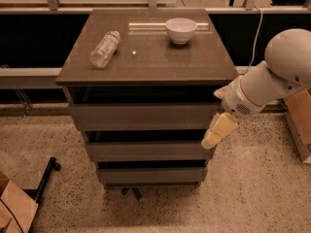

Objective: Open top drawer

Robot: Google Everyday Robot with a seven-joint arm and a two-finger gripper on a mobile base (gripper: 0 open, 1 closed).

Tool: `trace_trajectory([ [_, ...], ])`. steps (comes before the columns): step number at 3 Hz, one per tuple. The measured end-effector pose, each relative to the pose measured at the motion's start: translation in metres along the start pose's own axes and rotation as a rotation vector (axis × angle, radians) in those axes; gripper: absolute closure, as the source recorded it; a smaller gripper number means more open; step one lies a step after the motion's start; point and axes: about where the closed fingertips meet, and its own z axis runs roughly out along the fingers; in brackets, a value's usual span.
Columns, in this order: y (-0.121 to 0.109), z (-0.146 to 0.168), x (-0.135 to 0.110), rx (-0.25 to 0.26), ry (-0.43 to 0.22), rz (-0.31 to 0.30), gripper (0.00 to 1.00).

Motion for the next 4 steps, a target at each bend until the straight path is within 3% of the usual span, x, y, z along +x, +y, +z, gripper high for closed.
trace_trajectory([
  [2,-0.036,0.028,-0.013,0.034,-0.098,0.035,0.0],
  [4,-0.066,0.079,0.0,-0.006,-0.163,0.119,0.0],
])
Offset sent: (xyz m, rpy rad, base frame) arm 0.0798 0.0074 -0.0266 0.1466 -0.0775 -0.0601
